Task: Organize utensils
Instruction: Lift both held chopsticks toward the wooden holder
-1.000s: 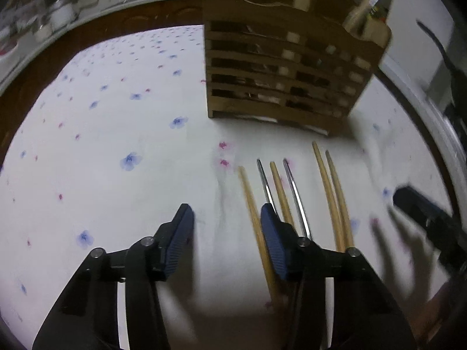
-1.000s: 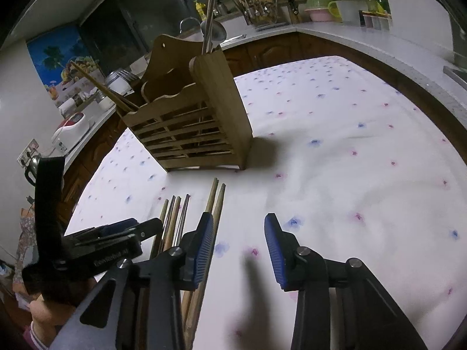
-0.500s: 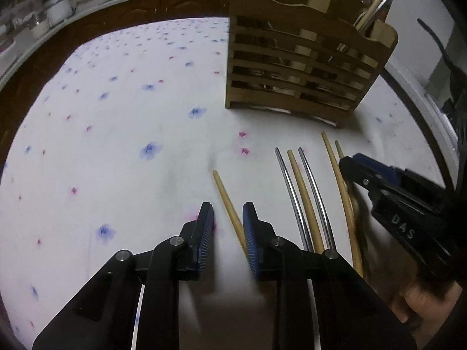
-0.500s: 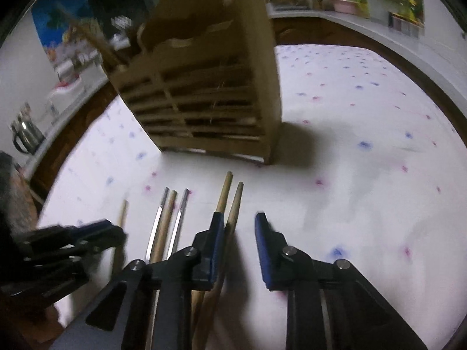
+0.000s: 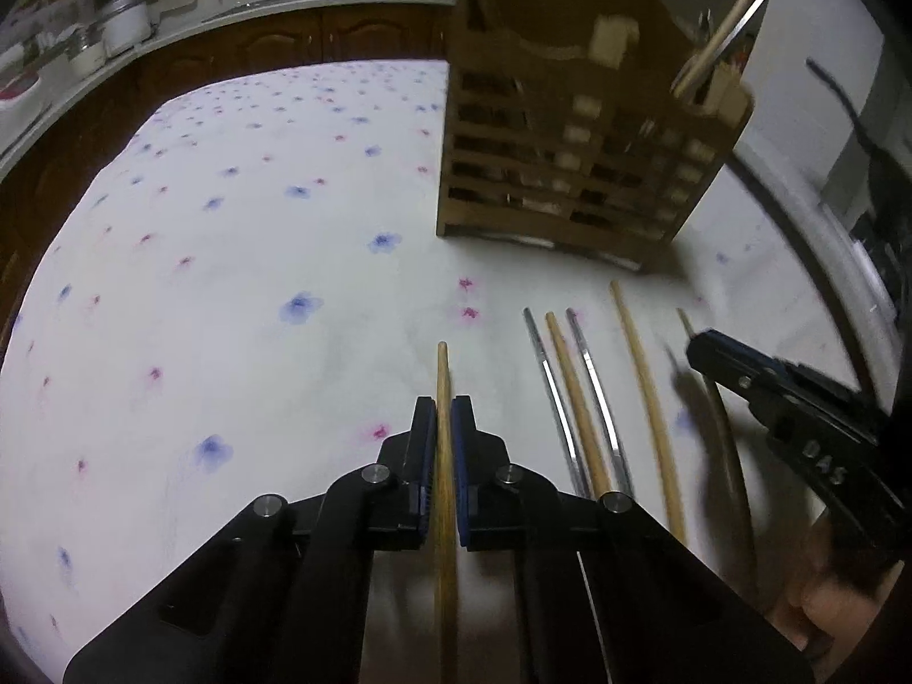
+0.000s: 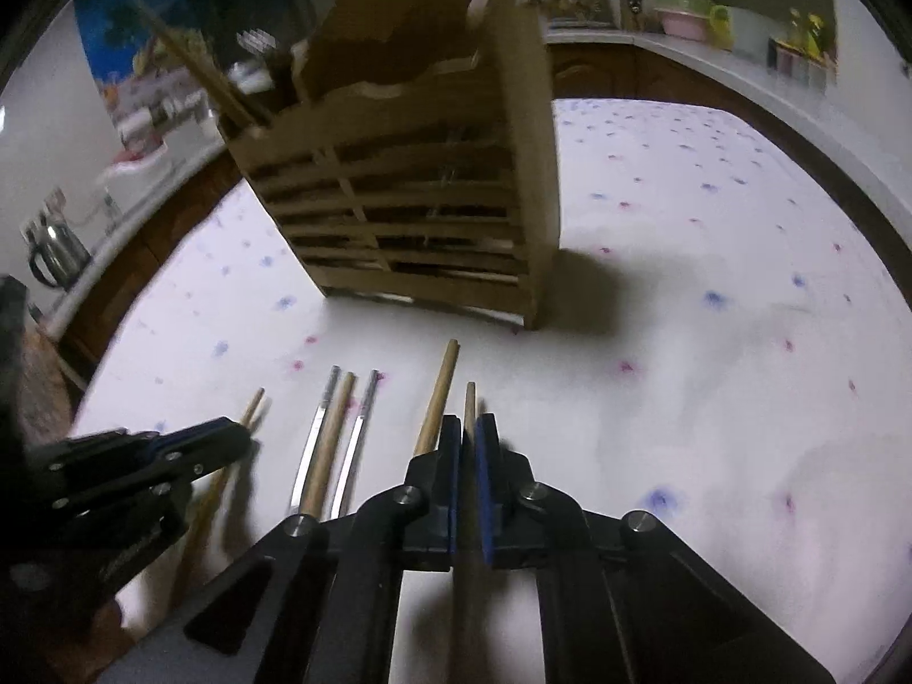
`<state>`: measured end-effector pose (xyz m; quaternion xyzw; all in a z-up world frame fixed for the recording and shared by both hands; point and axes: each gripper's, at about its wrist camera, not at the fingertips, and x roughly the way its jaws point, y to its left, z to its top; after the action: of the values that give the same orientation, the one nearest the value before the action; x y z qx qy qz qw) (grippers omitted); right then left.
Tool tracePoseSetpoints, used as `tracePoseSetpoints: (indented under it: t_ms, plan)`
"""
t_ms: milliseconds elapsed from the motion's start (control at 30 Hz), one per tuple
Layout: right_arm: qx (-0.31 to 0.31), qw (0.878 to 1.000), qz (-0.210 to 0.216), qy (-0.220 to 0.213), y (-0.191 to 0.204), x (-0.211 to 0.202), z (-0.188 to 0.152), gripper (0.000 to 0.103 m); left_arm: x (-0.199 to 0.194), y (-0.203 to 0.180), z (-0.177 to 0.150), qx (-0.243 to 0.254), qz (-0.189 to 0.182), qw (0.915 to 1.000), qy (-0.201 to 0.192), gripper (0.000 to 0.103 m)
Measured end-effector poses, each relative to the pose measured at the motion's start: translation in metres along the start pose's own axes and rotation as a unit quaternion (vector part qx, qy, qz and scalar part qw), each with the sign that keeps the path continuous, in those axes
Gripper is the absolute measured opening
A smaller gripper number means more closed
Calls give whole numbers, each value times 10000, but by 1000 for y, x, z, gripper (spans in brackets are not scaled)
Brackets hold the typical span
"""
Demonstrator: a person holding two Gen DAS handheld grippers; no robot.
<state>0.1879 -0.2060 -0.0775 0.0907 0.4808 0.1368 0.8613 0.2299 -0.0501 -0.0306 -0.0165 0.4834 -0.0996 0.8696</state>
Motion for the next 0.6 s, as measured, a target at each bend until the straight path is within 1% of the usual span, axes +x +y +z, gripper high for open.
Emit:
tracePoseSetpoints:
  t_ms: [133,233,433,600]
  plan:
    - [258,9986,308,-339,-6,-39,-2,5,-37,7,1,-160,-275,9990,-315,5]
    - [291,9963,454,-664,-6,-72,1,5,-67,8,1,-216,-460,9970,-577,5]
    - [286,9902,670,-1195,1,-122,8,5,-111,12,4,-255,-685,9923,-995,5]
    - [219,9843,754,-1583,10,-154,13,5,-142,16,6,-258,-783,9878,-1318,5]
